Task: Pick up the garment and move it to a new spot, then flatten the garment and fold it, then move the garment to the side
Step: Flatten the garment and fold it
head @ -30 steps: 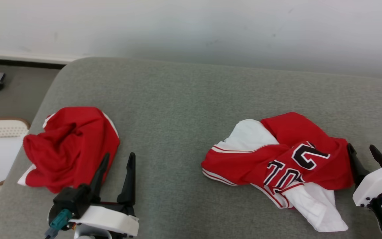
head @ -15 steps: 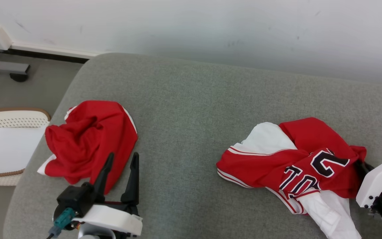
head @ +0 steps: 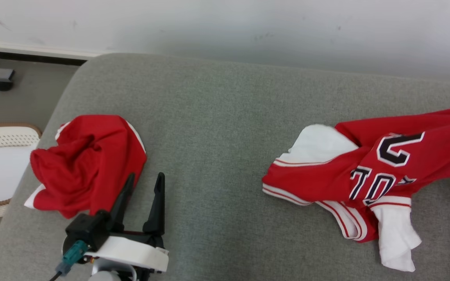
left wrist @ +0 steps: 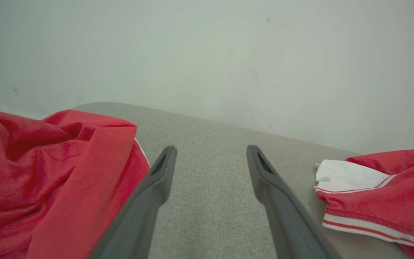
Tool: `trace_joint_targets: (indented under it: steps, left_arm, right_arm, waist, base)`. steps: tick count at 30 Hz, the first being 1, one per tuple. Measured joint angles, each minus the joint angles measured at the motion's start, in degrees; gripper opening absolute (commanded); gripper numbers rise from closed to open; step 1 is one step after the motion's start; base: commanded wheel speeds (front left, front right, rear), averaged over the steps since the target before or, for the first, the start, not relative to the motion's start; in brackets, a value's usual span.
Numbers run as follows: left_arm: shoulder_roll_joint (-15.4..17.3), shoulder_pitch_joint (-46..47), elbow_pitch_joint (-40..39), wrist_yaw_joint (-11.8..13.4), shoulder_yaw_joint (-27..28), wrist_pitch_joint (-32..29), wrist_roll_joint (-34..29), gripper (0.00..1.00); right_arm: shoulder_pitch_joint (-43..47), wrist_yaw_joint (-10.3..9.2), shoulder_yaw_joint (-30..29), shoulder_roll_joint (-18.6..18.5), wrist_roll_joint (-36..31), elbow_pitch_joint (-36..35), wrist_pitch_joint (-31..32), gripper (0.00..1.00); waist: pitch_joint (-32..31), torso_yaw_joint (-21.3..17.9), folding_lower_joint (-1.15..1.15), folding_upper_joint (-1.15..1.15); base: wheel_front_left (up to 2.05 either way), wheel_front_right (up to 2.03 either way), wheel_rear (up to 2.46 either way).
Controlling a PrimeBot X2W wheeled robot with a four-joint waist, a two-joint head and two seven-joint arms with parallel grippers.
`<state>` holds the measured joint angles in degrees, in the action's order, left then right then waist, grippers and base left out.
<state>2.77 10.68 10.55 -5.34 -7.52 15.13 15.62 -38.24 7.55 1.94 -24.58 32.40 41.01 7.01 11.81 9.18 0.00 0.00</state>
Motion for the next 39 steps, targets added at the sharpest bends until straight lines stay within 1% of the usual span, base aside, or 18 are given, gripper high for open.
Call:
trace_joint_targets:
  steps: [7,13,16,17,18,23,29,33,37,39]
  left_arm:
    - [0.0,2.7,-1.0,-0.7,-0.4,0.0,-0.4,1.0]
    - [0.0,4.4,-1.4,-1.0,-0.6,0.0,-0.5,1.0]
    - [0.0,4.6,-1.3,-1.2,-0.7,0.0,-0.5,1.0]
    - [0.0,4.7,-1.2,-1.2,-0.7,0.0,-0.5,1.0]
    - [0.0,4.7,-1.1,-1.2,-0.8,0.0,-0.5,1.0]
    - [0.0,4.7,-0.4,-1.2,-1.4,0.0,-0.5,1.0]
    - [0.0,3.9,0.6,-1.2,-1.7,0.0,-0.7,1.0]
    - [0.0,2.7,1.3,-1.2,-2.1,0.0,-0.7,1.0]
    - [0.0,1.3,2.0,-0.8,-2.7,0.0,-0.4,1.0]
    - [0.0,0.6,2.2,-0.6,-3.0,0.0,-0.2,1.0]
  right_arm:
    - [-5.4,0.0,-6.7,-4.2,-2.2,2.9,-1.1,0.0]
    - [-7.5,0.0,-14.3,-7.6,-8.3,10.9,-3.1,0.0]
    - [-8.5,0.0,-17.3,-7.3,-10.8,15.3,-4.2,0.0]
    - [-8.8,0.0,-18.0,-6.8,-11.2,16.3,-5.0,0.33]
    - [-8.9,0.0,-18.3,-6.1,-11.5,17.0,-5.7,1.0]
    - [-9.0,0.0,-17.2,-3.1,-13.5,18.1,-10.7,1.0]
    - [-8.3,0.0,-12.5,0.4,-14.5,13.1,-15.8,1.0]
    - [-4.9,0.0,-8.5,2.7,-13.3,6.9,-17.3,1.0]
    - [1.5,0.0,-4.4,4.7,-9.7,-1.5,-17.6,1.0]
    - [5.7,-0.01,-3.2,6.1,-6.4,-6.4,-17.0,1.0]
  waist:
    - [5.6,-0.7,0.0,0.0]
    - [9.6,-0.3,0.01,0.01]
    - [10.6,0.2,0.01,0.0]
    - [10.7,0.3,0.01,0.0]
    - [10.6,0.3,0.01,0.0]
    - [8.7,-0.3,0.01,0.0]
    - [4.2,-1.6,0.0,0.0]
    - [0.5,-2.7,0.0,0.0]
    - [-3.0,-3.7,0.0,0.0]
    - [-4.6,-4.2,0.0,0.0]
  base:
    - [0.0,0.0,0.0]
    - [0.0,0.0,0.0]
    - [0.0,0.0,0.0]
    - [0.0,0.0,0.0]
    - [0.0,0.0,0.0]
    - [0.0,0.0,0.0]
    - [0.0,0.0,0.0]
    - [0.0,0.0,0.0]
    - [0.0,0.0,0.0]
    - [0.0,0.0,0.0]
